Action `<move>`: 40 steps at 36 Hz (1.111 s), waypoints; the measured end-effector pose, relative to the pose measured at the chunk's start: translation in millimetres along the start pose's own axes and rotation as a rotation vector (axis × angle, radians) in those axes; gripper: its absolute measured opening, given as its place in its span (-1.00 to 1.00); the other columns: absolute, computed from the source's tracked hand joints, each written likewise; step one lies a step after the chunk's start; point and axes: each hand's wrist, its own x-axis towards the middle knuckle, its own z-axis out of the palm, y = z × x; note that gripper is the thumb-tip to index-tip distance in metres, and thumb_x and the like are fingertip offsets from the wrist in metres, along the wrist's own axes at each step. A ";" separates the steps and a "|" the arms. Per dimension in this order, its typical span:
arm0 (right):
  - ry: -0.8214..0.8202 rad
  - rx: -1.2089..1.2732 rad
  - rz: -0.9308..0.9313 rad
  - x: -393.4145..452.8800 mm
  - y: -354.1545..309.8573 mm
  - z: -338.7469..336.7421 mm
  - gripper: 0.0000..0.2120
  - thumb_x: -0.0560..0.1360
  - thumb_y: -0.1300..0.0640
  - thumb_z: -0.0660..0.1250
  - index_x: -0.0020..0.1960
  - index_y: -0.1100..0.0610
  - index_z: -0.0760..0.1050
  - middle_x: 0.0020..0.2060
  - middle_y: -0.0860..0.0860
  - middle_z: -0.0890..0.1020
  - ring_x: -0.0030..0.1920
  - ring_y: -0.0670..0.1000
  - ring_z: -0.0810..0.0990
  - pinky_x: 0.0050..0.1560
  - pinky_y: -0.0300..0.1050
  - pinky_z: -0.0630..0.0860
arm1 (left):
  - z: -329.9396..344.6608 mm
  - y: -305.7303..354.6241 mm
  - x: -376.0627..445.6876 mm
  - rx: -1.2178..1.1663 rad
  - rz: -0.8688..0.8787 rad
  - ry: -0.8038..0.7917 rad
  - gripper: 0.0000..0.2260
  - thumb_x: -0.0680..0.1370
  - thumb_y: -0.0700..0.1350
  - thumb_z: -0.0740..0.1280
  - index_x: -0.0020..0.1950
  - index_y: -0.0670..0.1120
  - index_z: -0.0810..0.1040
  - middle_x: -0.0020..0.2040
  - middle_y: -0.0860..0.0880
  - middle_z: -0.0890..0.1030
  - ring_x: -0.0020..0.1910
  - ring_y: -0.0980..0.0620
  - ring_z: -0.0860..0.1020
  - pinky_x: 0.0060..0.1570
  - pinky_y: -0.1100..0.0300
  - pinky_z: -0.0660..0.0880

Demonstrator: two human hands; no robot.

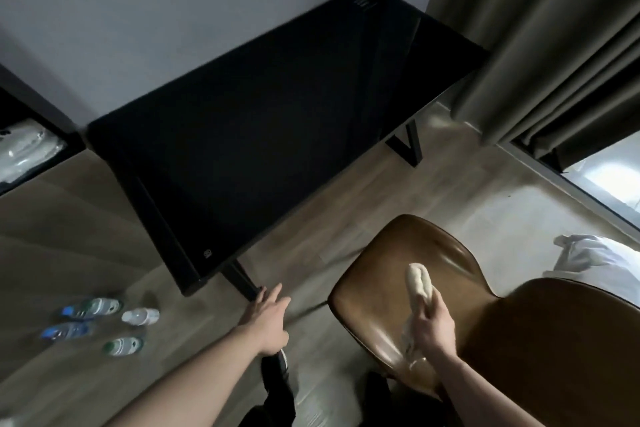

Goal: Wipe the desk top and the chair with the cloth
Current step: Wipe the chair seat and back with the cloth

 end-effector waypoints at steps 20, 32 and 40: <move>-0.325 -0.650 -0.243 162.1 218.3 82.5 -0.26 0.60 -0.28 0.10 0.63 -0.16 -0.20 0.64 0.03 -0.20 0.57 0.06 -0.38 0.57 0.30 -0.14 | 157.1 105.6 198.5 -0.323 -0.052 0.108 -0.28 0.59 0.16 0.28 0.66 0.07 0.01 0.67 0.05 -0.12 0.63 -0.13 -0.01 0.56 -0.06 0.11; 0.112 -0.701 -0.346 174.8 283.9 151.9 -0.23 0.48 -0.40 0.06 0.63 -0.23 0.00 0.65 -0.03 0.00 0.63 0.19 -0.05 0.46 0.44 -0.06 | 231.3 97.8 283.7 -0.798 -0.075 0.383 -0.45 0.60 0.15 0.32 0.57 0.13 0.28 0.53 0.00 0.33 0.46 -0.05 0.39 0.44 0.05 0.31; 0.119 -0.744 -0.399 177.0 286.0 148.6 -0.28 0.51 -0.45 -0.09 0.60 -0.33 -0.22 0.63 -0.11 -0.21 0.61 0.12 -0.29 0.48 0.35 -0.28 | 235.4 97.5 283.6 -0.818 -0.066 0.432 -0.49 0.62 0.00 0.33 0.57 0.07 0.33 0.52 -0.06 0.41 0.45 -0.08 0.41 0.36 0.14 0.34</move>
